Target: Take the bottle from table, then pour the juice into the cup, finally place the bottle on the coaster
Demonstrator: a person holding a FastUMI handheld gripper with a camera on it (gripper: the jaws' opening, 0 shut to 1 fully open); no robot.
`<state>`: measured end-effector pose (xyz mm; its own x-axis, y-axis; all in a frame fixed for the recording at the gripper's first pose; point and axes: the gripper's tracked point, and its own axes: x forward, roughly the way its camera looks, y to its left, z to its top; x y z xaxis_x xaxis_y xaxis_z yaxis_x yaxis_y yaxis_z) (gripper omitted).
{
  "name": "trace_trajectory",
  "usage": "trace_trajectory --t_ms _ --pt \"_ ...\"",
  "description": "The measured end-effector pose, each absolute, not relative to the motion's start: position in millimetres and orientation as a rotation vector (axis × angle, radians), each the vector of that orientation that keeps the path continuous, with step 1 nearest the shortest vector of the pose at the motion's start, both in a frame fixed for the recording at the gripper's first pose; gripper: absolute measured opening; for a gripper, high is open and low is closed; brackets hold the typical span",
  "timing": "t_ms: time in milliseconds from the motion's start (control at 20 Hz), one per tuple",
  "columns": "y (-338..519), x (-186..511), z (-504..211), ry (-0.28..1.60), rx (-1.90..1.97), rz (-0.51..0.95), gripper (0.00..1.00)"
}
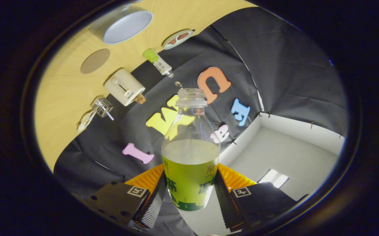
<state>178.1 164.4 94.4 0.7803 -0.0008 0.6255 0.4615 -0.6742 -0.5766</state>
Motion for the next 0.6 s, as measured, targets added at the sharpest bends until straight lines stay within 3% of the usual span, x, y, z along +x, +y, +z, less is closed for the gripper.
trace_trajectory --t_ms 200,600 --pt "161 183 90 -0.317 -2.092 -0.763 0.80" --pt "124 208 30 -0.050 -1.630 -0.561 0.80"
